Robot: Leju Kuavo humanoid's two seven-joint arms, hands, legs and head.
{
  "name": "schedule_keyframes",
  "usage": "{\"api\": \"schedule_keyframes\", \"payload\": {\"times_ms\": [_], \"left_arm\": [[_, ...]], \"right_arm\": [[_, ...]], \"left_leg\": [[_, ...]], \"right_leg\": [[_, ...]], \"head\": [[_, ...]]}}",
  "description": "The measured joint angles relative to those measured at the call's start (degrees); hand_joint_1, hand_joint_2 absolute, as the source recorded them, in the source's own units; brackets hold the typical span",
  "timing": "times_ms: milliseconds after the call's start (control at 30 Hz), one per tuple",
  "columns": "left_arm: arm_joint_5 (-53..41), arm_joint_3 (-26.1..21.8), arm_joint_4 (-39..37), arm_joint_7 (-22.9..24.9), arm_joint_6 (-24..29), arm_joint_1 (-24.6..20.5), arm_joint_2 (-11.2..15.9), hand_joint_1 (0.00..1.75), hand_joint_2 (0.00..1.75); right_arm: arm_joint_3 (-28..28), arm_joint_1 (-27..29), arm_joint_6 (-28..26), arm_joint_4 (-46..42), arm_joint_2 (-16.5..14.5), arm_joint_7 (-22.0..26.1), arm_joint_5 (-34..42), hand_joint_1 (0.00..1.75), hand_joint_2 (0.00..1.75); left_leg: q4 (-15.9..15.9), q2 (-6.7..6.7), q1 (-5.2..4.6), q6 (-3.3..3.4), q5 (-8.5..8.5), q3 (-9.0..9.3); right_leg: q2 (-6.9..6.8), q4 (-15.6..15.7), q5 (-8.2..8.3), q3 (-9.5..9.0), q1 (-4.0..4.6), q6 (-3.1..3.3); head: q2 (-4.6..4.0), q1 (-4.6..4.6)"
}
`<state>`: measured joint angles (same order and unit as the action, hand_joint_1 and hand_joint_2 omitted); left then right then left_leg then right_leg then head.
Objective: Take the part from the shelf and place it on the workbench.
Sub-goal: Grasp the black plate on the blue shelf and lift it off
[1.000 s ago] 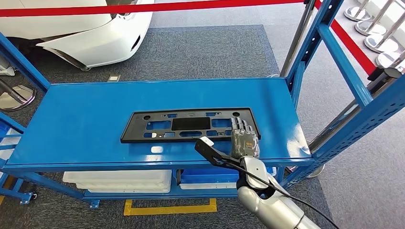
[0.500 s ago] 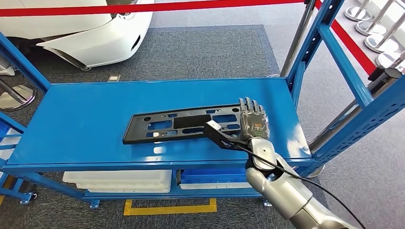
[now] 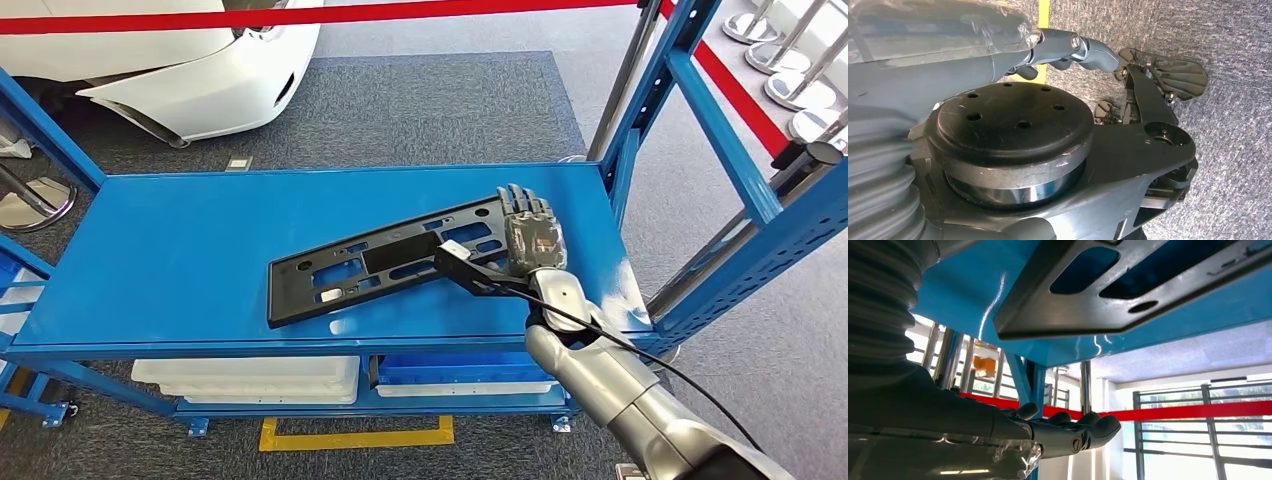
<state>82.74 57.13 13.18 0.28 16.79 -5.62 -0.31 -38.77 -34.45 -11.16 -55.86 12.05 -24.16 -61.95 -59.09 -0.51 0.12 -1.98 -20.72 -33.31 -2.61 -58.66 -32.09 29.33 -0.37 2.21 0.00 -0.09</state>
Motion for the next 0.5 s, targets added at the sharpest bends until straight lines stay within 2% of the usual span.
{"api": "schedule_keyframes", "payload": {"times_ms": [500], "left_arm": [[0.49, 0.0, 0.0, 0.0, 0.07, 0.0, 0.0, 0.0, 1.75]], "right_arm": [[-0.79, -0.56, -0.02, 7.93, -3.21, 4.32, 9.28, 0.0, 1.75]], "left_leg": [[0.0, 0.0, 0.0, 0.0, 0.0, -0.08]], "right_leg": [[0.0, 0.0, 0.0, 0.08, 0.0, 0.0]], "head": [[0.0, 0.03]]}}
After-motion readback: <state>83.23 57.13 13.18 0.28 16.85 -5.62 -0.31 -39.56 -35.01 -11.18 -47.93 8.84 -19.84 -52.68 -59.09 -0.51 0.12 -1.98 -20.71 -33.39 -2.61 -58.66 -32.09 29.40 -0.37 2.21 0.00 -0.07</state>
